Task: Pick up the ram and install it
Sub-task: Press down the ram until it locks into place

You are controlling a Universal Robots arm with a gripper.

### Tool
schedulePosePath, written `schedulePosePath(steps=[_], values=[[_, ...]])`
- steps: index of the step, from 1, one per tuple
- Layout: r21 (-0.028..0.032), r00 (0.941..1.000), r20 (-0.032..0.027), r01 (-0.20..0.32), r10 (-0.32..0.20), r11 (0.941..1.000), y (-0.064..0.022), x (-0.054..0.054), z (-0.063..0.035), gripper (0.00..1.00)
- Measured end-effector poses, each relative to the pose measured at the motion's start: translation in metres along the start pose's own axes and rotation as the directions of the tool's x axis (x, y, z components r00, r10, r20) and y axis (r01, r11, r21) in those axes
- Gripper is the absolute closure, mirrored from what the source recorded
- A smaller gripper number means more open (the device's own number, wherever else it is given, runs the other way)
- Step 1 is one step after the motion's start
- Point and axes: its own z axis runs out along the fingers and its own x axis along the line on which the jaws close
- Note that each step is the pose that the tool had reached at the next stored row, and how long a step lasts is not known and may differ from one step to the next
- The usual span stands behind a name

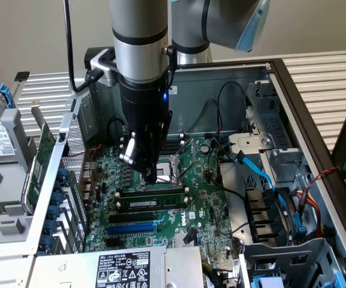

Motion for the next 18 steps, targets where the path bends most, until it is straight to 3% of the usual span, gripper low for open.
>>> schedulePosePath(steps=[4,8,13,18], values=[[-0.0014,0.9978,0.0002,-0.066,0.066,0.9978,0.0000,0.0000,0.0009,0.89],[-0.0028,0.9911,0.0003,-0.133,0.133,0.9911,0.0000,-0.0001,0.0022,0.89],[-0.0046,0.9758,-0.0001,-0.219,0.219,0.9757,0.0000,-0.0001,0.0041,0.89],[-0.0062,0.9553,-0.0003,-0.296,0.296,0.9553,0.0000,-0.0001,0.0045,0.89]])
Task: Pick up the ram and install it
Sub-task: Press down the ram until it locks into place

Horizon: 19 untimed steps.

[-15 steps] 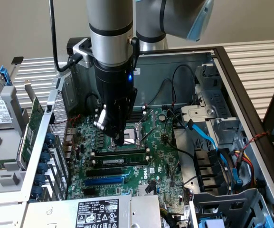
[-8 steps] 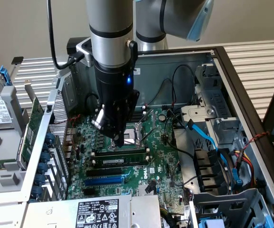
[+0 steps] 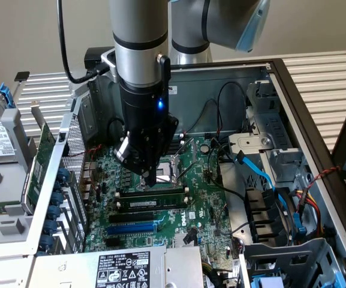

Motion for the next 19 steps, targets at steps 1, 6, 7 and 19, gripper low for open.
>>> schedulePosePath(steps=[1,6,7,19], values=[[-0.0004,0.9999,0.0000,-0.015,0.015,0.9999,0.0000,0.0000,0.0000,0.89],[-0.0010,0.9967,0.0013,-0.082,0.082,0.9967,0.0000,0.0000,0.0000,0.89],[0.0005,0.9959,0.0037,-0.090,0.090,0.9959,-0.0001,0.0000,0.0000,0.89],[0.0157,0.9748,0.0103,-0.223,0.223,0.9747,0.0000,0.0000,0.0000,0.89]])
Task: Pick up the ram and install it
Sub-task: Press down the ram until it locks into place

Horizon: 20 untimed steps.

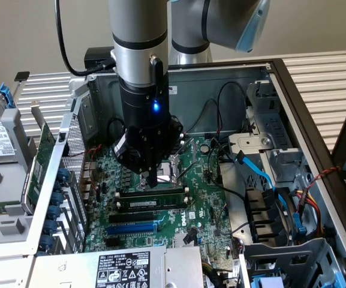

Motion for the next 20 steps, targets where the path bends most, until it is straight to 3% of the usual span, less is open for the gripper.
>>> schedulePosePath(steps=[5,10,15,20], values=[[-0.0007,0.9972,-0.0012,-0.075,0.075,0.9972,0.0000,0.0000,0.0000,0.89],[-0.0012,0.9893,-0.0025,-0.146,0.146,0.9893,0.0000,0.0000,0.0000,0.89],[-0.0018,0.9760,-0.0038,-0.218,0.218,0.9760,0.0000,0.0000,0.0000,0.89],[-0.0021,0.9575,-0.0054,-0.288,0.288,0.9575,0.0000,0.0000,0.0000,0.89]])
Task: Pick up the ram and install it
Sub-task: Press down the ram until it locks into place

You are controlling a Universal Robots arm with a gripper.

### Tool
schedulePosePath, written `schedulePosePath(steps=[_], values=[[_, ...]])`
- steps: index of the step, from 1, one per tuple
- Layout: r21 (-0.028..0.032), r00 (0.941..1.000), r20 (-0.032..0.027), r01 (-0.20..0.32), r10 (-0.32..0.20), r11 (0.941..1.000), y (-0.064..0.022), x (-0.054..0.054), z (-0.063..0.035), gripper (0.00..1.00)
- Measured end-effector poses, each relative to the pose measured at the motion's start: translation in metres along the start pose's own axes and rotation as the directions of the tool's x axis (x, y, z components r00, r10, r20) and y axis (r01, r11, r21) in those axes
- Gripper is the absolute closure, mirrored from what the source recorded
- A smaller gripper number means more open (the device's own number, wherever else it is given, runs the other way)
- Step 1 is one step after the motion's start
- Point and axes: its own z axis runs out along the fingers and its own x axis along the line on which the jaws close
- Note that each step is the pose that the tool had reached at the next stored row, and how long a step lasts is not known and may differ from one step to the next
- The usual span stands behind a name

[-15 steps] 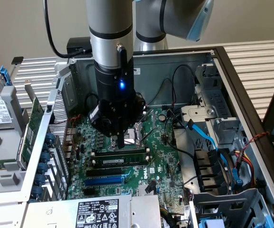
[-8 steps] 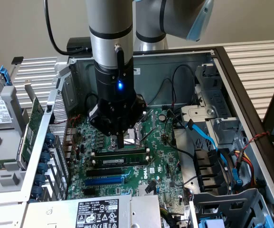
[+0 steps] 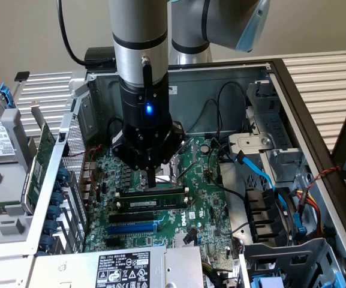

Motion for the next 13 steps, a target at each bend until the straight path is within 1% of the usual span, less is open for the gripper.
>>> schedulePosePath(steps=[3,7,13], values=[[-0.0004,0.9991,-0.0008,-0.042,0.042,0.9991,0.0000,0.0000,0.0000,0.89],[-0.0010,0.9955,-0.0018,-0.095,0.095,0.9955,0.0000,0.0000,0.0000,0.89],[-0.0010,0.9950,-0.0018,-0.100,0.100,0.9950,0.0000,0.0000,0.0000,0.89]])
